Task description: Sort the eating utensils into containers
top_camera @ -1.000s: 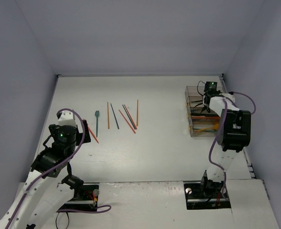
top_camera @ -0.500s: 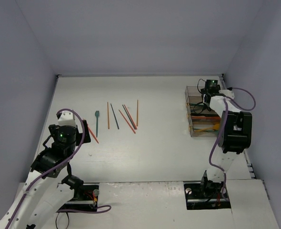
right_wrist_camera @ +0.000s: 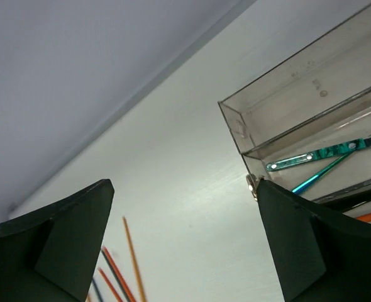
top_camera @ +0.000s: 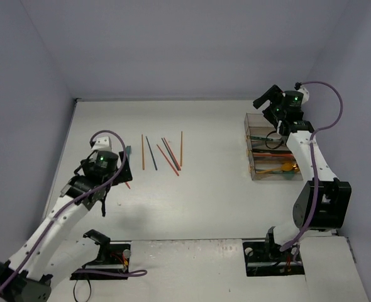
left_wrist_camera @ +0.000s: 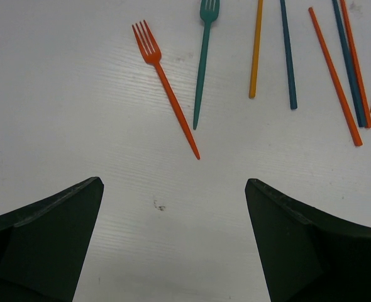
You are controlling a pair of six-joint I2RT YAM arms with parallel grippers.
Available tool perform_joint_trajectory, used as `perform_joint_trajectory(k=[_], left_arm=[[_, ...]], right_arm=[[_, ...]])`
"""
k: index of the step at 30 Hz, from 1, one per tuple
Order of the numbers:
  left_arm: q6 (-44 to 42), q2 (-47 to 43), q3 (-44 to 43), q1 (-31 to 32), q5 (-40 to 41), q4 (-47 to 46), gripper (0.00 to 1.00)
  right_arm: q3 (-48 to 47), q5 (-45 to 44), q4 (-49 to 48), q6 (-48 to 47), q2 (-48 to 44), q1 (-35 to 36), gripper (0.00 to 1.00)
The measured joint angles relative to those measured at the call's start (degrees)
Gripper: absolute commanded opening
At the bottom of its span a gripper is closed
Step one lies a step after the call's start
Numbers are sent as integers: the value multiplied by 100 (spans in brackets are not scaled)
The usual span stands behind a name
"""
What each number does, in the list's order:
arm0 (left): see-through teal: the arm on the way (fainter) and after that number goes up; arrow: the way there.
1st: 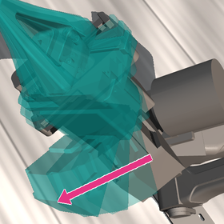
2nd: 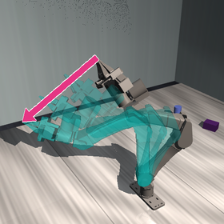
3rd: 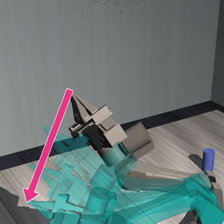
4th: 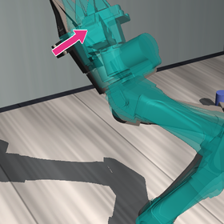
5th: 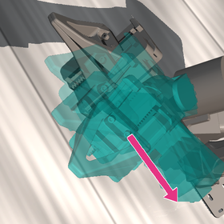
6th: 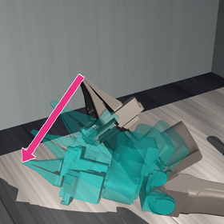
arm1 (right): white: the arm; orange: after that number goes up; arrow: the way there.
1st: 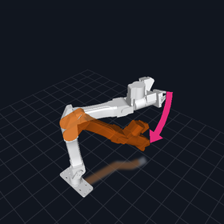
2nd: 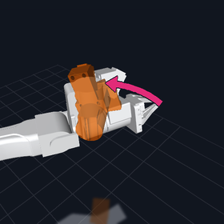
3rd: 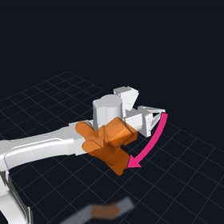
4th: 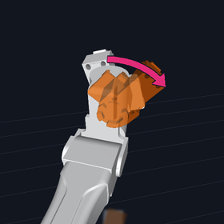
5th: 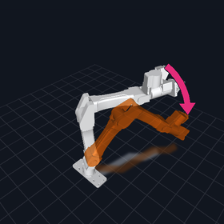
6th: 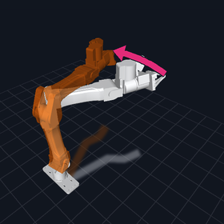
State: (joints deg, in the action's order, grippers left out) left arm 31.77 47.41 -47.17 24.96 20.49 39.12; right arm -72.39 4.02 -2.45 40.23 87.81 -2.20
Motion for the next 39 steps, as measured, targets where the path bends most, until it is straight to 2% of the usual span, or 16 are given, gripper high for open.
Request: perform_joint_trajectory(k=[4, 8, 17, 25, 34, 36, 37, 39], left_arm=[[478, 1096, -388, -54, -145, -33, 95], [908, 2053, -712, -263, -321, -96, 95], [1287, 3767, -1013, -1241, -728, -421, 84], [1184, 4740, -1143, -1681, -815, -908, 75], [1064, 5178, -1370, -1820, -860, -1301, 43], [1060, 5196, -1366, -1832, -863, -1354, 31], [1060, 5202, -1360, -1834, -865, -1392, 20], [1046, 5203, -1338, -1835, -875, -1476, 7]], right_arm=[[301, 800, 57, -789, -200, 0, 100], [704, 1164, 309, -1241, -431, 63, 100], [996, 963, 905, -1986, -1625, 826, 100], [1364, 924, 1495, -2306, -2424, 864, 100], [1507, 921, 1797, -2465, -2532, 1019, 100], [1507, 922, 1811, -2493, -2538, 1027, 100], [1507, 923, 1813, -2505, -2542, 1035, 100], [1508, 921, 1815, -2526, -2553, 1051, 100]])
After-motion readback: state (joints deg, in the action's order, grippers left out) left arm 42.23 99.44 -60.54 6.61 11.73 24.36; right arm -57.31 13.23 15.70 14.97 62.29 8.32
